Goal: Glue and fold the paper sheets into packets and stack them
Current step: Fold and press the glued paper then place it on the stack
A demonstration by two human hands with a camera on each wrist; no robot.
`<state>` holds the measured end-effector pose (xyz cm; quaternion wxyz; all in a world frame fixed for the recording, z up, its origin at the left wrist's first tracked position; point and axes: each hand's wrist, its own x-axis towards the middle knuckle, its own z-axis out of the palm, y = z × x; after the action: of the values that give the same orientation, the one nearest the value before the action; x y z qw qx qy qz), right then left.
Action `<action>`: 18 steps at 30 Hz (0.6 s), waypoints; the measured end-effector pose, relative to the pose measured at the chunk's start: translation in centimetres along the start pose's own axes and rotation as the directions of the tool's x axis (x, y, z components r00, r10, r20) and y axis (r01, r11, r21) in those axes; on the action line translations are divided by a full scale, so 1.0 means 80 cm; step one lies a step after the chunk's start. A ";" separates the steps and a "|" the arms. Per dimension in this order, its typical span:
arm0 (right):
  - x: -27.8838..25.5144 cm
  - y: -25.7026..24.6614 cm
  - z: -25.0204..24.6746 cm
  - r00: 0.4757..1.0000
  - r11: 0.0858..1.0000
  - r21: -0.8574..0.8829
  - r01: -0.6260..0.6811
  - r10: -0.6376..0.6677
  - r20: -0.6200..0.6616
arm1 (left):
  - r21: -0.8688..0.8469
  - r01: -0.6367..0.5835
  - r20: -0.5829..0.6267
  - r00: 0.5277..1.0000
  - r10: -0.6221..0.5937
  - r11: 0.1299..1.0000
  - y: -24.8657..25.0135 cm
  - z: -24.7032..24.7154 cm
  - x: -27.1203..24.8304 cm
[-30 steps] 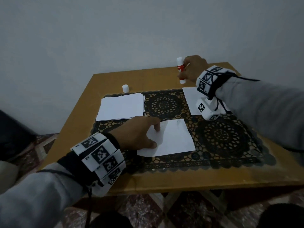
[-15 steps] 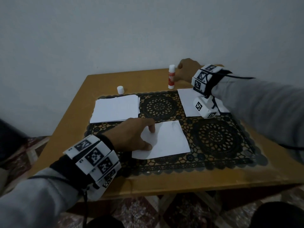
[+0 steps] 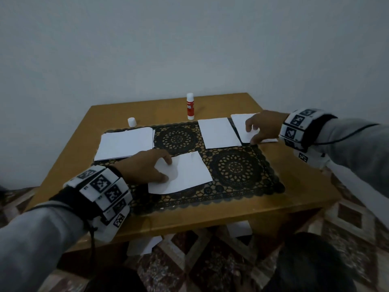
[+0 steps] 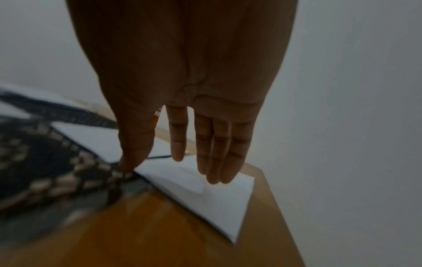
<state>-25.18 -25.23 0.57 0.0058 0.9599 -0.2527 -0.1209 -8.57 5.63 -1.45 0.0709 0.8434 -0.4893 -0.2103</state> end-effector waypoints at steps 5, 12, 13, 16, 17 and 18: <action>0.000 0.007 0.011 0.997 0.995 -0.068 0.078 -0.079 -0.013 | 0.114 0.024 -0.006 1.000 -0.023 0.993 0.010 -0.003 -0.004; 0.004 0.013 0.019 0.983 0.975 -0.147 0.165 -0.175 -0.055 | 0.082 0.056 -0.060 0.997 -0.051 0.995 0.000 -0.002 -0.015; 0.005 0.013 0.021 0.983 0.972 -0.167 0.163 -0.175 -0.059 | 0.079 0.057 -0.066 0.997 -0.052 0.995 -0.002 -0.002 -0.016; 0.006 0.011 0.026 0.982 0.967 -0.200 0.156 -0.173 -0.071 | 0.082 0.050 -0.075 0.996 -0.044 0.995 -0.004 0.000 -0.017; 0.006 0.011 0.028 0.982 0.969 -0.198 0.150 -0.169 -0.083 | 0.083 0.047 -0.077 0.996 -0.040 0.995 -0.004 0.000 -0.018; 0.006 0.011 0.029 0.982 0.971 -0.194 0.141 -0.163 -0.099 | 0.082 0.042 -0.076 0.996 -0.036 0.996 -0.004 -0.001 -0.018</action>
<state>-25.77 -26.15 -1.73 0.1005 0.9770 -0.1653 -0.0892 -8.88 7.02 -1.09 0.0495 0.8623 -0.4781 -0.1593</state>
